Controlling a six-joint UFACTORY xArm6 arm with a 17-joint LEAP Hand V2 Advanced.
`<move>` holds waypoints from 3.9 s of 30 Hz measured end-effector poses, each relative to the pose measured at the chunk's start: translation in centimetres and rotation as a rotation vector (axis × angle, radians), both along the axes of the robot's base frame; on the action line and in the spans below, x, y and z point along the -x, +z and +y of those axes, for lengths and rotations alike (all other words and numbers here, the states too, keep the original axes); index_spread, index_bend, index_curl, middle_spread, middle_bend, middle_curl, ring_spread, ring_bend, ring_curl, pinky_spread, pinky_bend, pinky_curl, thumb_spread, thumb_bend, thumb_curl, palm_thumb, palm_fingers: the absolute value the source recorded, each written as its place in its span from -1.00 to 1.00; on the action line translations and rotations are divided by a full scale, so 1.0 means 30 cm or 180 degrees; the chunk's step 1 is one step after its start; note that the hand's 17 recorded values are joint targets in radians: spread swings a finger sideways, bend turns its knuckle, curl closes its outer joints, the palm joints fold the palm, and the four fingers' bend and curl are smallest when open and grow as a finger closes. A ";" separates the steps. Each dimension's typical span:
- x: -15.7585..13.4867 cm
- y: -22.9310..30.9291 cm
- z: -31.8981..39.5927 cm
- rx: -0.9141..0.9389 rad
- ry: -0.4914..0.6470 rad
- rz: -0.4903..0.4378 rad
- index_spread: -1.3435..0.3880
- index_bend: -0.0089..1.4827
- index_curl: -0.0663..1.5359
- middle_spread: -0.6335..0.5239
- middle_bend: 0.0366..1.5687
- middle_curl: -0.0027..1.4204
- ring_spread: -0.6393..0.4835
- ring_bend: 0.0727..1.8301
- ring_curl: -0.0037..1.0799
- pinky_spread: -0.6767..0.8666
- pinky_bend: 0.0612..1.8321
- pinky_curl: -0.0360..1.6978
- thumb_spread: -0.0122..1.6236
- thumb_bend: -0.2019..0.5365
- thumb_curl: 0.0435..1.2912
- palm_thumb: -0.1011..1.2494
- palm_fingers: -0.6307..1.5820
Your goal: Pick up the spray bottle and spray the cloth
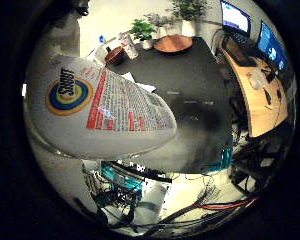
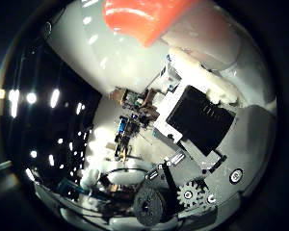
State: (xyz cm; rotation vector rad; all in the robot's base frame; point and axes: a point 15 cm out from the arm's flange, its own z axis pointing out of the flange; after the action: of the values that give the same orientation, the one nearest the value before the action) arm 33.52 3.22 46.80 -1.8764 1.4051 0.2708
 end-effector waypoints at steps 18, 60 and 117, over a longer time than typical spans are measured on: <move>-0.266 -0.290 0.375 0.1032 0.0322 0.0913 0.25 0.55 -0.15 -0.20 0.67 -0.07 -0.23 0.54 0.03 -0.57 0.36 -0.29 0.09 -0.49 0.51 0.68 0.70; -0.286 -0.439 0.538 0.1244 0.0401 0.0878 0.25 0.54 -0.14 -0.20 0.67 -0.07 -0.23 0.54 0.02 -0.57 0.35 -0.28 0.11 -0.48 0.54 0.68 0.70; -0.218 -0.160 1.390 -0.1285 0.1119 -0.0612 0.25 0.54 -0.14 -0.20 0.66 -0.06 -0.23 0.54 0.02 -0.56 0.35 -0.28 0.09 -0.48 0.56 0.63 0.70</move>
State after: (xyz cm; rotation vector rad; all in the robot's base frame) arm 40.05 44.93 41.99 -1.7433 0.8150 0.4928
